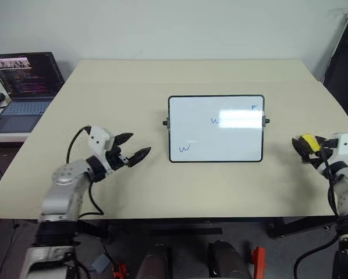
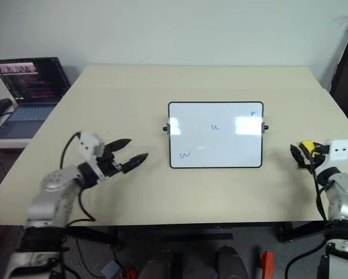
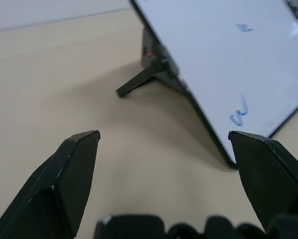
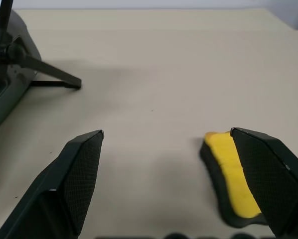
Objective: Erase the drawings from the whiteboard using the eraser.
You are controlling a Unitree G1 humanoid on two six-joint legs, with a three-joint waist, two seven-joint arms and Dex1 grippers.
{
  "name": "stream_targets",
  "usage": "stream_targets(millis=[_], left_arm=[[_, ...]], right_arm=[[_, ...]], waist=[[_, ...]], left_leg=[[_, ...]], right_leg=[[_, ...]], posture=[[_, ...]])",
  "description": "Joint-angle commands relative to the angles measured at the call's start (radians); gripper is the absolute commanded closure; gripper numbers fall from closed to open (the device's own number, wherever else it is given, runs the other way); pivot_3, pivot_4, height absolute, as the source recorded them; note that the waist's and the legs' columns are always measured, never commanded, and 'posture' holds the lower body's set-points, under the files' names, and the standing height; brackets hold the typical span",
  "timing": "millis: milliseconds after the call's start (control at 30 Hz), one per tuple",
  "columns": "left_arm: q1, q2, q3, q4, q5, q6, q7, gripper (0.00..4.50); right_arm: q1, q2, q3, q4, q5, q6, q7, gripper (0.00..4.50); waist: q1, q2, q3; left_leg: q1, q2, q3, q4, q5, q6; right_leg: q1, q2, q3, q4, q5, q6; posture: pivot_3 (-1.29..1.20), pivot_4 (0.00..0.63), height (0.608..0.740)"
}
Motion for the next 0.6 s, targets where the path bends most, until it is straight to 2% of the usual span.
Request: stream_targets(millis=[33, 133, 367, 600], left_arm=[[-0.085, 0.007, -0.091, -0.165, -0.101, 0.147, -0.1, 0.0], [-0.159, -0.088, -0.199, -0.213, -0.096, 0.194, -0.085, 0.0], [-0.266, -0.288, -0.358, -0.139, -0.032, 0.181, -0.083, 0.0], [-0.312, -0.317, -0.396, -0.126, 0.0, 0.167, -0.118, 0.0]], right_arm=[[-0.043, -0.056, -0.029, 0.034, 0.005, -0.005, 0.02, 0.03], [-0.083, -0.089, -0.019, 0.111, -0.014, -0.016, 0.027, 0.03], [-0.226, -0.156, 0.023, 0.357, -0.069, -0.018, 0.078, 0.03], [-0.328, -0.19, 0.116, 0.554, -0.156, 0.0, 0.174, 0.03]], waist=[[0.004, -0.001, 0.0], [0.009, -0.001, 0.0], [-0.009, -0.001, 0.001], [-0.018, -0.001, 0.001]], left_leg=[[0.0, 0.0, 0.0, 0.0, 0.0, 0.0], [-0.001, -0.001, 0.0, 0.001, 0.0, 0.0], [0.001, -0.001, 0.001, -0.001, 0.0, 0.0], [0.001, -0.001, 0.001, -0.001, 0.0, 0.0]], right_leg=[[0.0, 0.0, 0.0, 0.0, 0.0, 0.0], [0.001, 0.0, 0.0, -0.001, 0.0, 0.001], [0.001, 0.0, 0.001, -0.001, 0.0, 0.0], [0.001, 0.0, 0.002, -0.001, 0.0, 0.0]], posture=[[0.0, 0.15, 0.74], [0.0, 0.15, 0.74], [0.0, 0.15, 0.74], [0.0, 0.15, 0.74]])
